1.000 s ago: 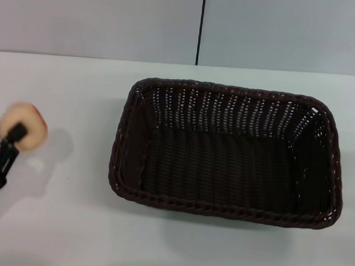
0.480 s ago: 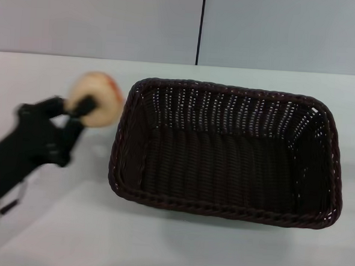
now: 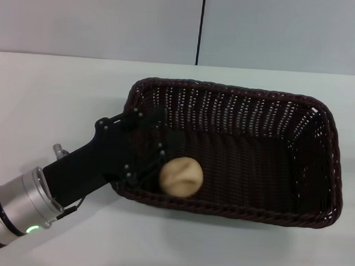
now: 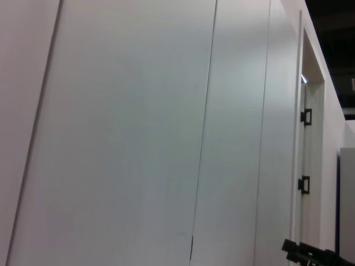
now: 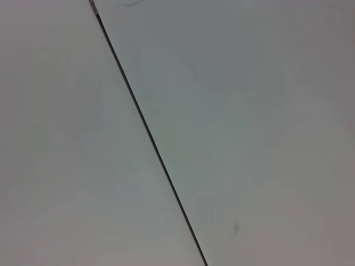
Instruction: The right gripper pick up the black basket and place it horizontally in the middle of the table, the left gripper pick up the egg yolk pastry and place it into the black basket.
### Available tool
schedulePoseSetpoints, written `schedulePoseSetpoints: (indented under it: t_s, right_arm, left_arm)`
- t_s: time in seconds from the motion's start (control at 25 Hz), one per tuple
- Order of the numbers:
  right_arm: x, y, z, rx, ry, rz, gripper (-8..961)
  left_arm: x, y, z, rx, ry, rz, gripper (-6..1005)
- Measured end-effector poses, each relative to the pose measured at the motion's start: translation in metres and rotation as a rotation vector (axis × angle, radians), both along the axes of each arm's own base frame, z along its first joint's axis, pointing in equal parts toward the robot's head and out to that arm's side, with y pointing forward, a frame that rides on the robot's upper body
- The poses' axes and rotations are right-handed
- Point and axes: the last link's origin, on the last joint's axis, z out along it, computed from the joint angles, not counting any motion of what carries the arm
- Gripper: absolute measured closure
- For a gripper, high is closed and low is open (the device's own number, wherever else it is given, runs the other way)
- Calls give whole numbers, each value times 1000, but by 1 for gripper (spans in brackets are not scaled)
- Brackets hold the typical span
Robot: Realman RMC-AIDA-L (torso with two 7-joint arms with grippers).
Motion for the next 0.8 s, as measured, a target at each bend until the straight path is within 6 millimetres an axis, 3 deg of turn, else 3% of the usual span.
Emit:
schedulePoseSetpoints:
  t_s: [0.08,0.16,0.28,0.48,0.52,0.8]
  right_arm:
    - [0,3,0,-2,0,-2,317]
    - [-2,6,0,1,-9,0,317]
    - [-5,11,2,19,-34,9,317]
    - [-11,18,2,26,-38,36,317]
    - [-13,20,1,24,-41,40,317]
    - [-29,36,-5,24,-113,88,317]
  left_arm:
    - [1,-1,-5,-15,18,-1,665]
    - [-3,-2,-6,-9,25,18,595]
    - [-26,-1,12,142,25,153,490]
    - [-69,-10,40,396,55,404,199]
    - [-82,-15,47,451,59,480,199]
    - [-111,-40,65,566,49,660,198]
